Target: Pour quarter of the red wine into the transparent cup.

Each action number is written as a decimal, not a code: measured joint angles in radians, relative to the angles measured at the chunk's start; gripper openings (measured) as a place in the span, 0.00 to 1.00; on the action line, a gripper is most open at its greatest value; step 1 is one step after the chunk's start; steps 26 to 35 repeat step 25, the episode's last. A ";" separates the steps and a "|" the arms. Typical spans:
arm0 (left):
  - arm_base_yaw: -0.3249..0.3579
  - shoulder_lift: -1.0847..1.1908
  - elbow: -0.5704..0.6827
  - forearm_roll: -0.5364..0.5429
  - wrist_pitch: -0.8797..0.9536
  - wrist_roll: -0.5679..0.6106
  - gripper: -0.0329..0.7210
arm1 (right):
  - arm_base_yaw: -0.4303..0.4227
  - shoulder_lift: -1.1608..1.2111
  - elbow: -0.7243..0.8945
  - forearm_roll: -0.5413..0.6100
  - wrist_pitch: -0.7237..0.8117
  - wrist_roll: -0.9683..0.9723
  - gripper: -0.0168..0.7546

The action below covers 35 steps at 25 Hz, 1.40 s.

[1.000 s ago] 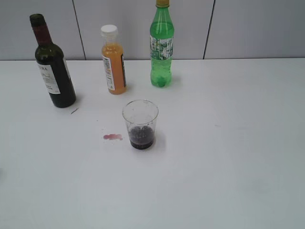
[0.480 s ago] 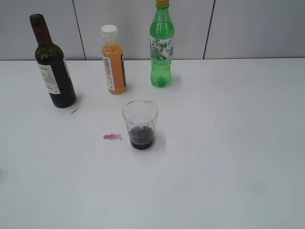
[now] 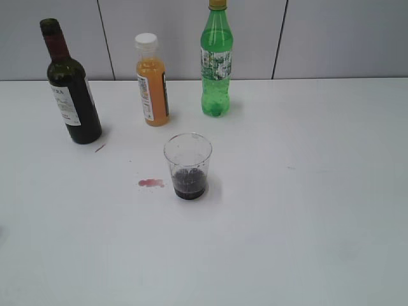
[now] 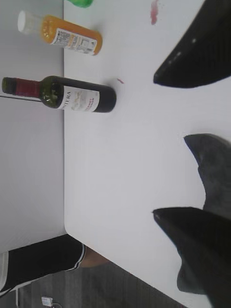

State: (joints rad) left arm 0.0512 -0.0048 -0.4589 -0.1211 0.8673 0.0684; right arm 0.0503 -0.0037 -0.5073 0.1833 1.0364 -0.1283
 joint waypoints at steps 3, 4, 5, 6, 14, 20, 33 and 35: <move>0.000 0.000 -0.022 0.026 0.065 0.000 0.82 | 0.000 0.000 0.000 0.000 0.000 0.000 0.78; 0.000 0.000 -0.028 0.031 0.094 0.000 0.82 | 0.000 0.000 0.000 0.000 0.000 0.000 0.78; 0.000 0.000 -0.031 0.032 0.133 0.000 0.82 | 0.000 0.000 0.000 0.000 0.000 0.000 0.78; 0.000 0.000 -0.032 0.033 0.170 0.000 0.82 | 0.000 0.000 0.000 0.000 0.000 0.000 0.78; 0.000 0.000 -0.016 0.032 0.223 0.000 0.82 | 0.000 0.000 0.000 0.001 0.000 0.000 0.78; 0.000 0.000 -0.016 0.032 0.223 0.000 0.82 | 0.000 0.000 0.000 0.001 0.000 0.000 0.78; 0.000 0.000 -0.016 0.032 0.223 -0.001 0.82 | 0.000 0.000 0.000 0.001 0.000 0.000 0.78; 0.000 0.000 -0.016 0.032 0.223 -0.001 0.82 | 0.000 0.000 0.000 0.001 0.000 0.000 0.78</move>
